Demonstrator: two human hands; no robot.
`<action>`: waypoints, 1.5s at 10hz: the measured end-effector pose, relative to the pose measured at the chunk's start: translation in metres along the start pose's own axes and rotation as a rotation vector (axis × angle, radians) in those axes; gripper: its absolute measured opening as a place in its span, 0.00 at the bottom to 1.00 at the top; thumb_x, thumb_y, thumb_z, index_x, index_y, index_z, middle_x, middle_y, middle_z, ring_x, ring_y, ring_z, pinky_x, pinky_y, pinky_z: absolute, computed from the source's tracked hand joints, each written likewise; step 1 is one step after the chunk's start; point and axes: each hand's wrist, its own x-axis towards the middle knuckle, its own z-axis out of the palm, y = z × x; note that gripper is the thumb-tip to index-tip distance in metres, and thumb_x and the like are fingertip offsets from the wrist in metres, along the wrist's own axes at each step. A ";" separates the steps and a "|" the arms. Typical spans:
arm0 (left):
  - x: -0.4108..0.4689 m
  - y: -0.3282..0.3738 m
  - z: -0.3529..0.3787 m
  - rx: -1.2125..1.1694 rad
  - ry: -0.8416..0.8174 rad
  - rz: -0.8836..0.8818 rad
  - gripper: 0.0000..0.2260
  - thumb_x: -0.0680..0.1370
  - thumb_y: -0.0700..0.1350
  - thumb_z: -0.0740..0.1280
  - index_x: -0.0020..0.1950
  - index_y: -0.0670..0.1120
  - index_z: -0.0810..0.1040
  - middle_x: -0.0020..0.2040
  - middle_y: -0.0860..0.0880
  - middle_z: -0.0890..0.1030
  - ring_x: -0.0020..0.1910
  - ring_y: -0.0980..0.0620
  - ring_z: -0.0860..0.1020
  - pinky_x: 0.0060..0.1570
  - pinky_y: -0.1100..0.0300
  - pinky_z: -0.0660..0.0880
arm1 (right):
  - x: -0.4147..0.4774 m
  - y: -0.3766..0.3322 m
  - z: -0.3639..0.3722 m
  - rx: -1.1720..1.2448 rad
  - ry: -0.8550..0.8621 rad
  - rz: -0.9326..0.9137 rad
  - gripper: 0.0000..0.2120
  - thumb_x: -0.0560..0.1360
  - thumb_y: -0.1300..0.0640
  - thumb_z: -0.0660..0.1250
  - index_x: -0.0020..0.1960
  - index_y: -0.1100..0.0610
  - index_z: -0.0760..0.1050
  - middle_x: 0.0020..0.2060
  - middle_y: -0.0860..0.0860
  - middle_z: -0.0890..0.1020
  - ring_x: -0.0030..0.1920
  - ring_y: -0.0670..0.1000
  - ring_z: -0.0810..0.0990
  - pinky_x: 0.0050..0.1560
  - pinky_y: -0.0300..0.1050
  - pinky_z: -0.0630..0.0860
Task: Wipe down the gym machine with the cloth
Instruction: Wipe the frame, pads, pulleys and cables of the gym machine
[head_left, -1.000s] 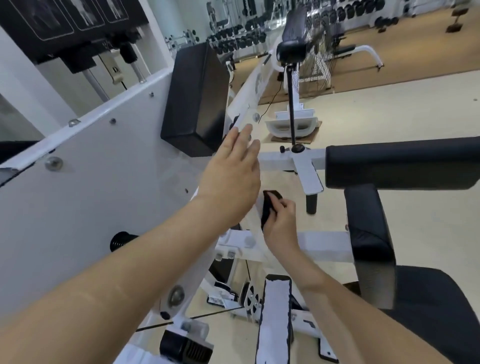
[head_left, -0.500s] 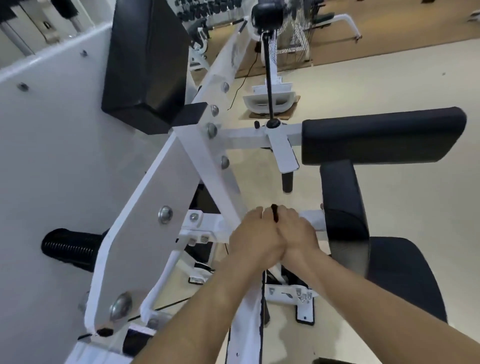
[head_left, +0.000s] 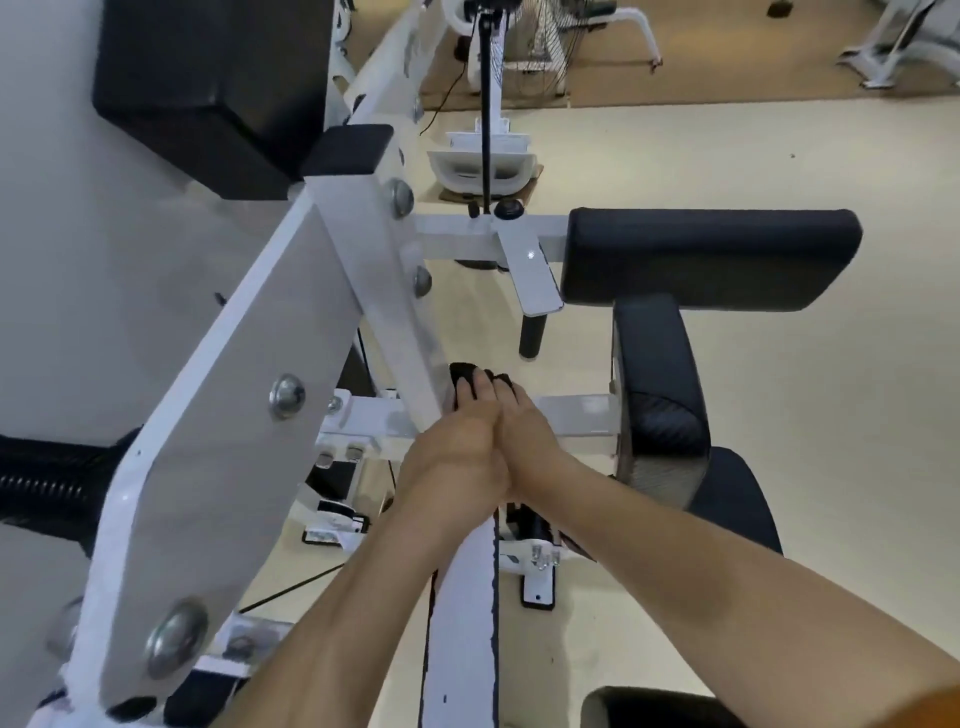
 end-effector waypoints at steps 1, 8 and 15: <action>0.005 0.003 0.000 -0.075 -0.080 0.065 0.25 0.77 0.38 0.57 0.74 0.50 0.65 0.70 0.49 0.71 0.67 0.49 0.70 0.60 0.60 0.67 | -0.025 0.015 -0.014 -0.296 -0.131 0.161 0.33 0.82 0.51 0.50 0.77 0.67 0.38 0.76 0.67 0.51 0.75 0.66 0.53 0.75 0.59 0.51; 0.025 0.062 -0.007 0.082 -0.211 -0.027 0.16 0.79 0.39 0.56 0.65 0.45 0.73 0.62 0.45 0.77 0.54 0.47 0.75 0.48 0.55 0.72 | -0.040 0.048 -0.041 0.253 0.011 -0.130 0.18 0.83 0.60 0.52 0.67 0.71 0.66 0.62 0.71 0.73 0.64 0.67 0.72 0.60 0.47 0.72; 0.009 0.096 0.046 -0.561 0.199 -0.451 0.20 0.78 0.39 0.60 0.70 0.47 0.64 0.53 0.47 0.78 0.44 0.50 0.76 0.38 0.58 0.72 | 0.028 0.088 -0.096 -0.311 -0.404 -0.621 0.07 0.73 0.54 0.68 0.43 0.57 0.77 0.37 0.51 0.78 0.41 0.54 0.77 0.51 0.49 0.77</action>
